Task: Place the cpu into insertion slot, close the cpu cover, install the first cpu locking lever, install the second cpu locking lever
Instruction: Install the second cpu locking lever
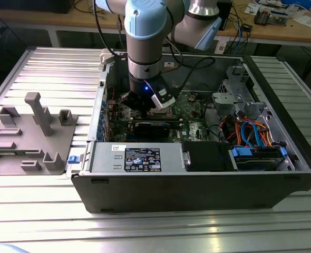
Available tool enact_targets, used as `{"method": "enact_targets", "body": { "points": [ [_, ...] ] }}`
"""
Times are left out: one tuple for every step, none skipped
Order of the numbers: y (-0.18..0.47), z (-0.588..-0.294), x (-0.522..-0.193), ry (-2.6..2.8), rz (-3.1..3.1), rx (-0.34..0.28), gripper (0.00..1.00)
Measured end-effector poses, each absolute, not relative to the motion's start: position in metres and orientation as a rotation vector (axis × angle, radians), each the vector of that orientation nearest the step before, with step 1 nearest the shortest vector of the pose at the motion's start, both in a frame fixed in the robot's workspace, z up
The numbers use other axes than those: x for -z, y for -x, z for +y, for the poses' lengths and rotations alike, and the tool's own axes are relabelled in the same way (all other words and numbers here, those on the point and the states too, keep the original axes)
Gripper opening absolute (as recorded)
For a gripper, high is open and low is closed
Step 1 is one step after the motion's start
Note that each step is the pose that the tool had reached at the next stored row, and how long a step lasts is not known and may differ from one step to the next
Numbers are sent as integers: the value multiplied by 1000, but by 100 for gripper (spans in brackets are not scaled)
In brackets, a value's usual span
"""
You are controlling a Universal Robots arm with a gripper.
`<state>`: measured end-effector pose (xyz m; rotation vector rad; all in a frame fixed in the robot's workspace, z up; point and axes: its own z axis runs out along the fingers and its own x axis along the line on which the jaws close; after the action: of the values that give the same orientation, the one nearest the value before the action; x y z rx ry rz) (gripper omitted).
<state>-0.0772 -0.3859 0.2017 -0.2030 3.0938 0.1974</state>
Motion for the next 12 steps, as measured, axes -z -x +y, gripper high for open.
{"method": "enact_targets", "body": {
  "points": [
    [77, -386, -202, 203, 3093, -199, 11],
    [77, -386, -204, 203, 3093, -199, 11],
    [77, -386, -205, 203, 3093, -198, 11],
    [77, -386, -207, 203, 3093, -198, 11],
    [77, -386, -209, 203, 3093, -197, 11],
    [75, -385, -210, 203, 3094, -196, 11],
    [74, -385, -210, 203, 3094, -194, 11],
    [73, -384, -210, 203, 3095, -191, 11],
    [72, -384, -210, 203, 3095, -189, 11],
    [67, -382, -210, 203, 3098, -181, 11],
    [63, -380, -210, 203, 3101, -175, 11],
    [62, -380, -210, 203, 3102, -172, 11]
  ]
}}
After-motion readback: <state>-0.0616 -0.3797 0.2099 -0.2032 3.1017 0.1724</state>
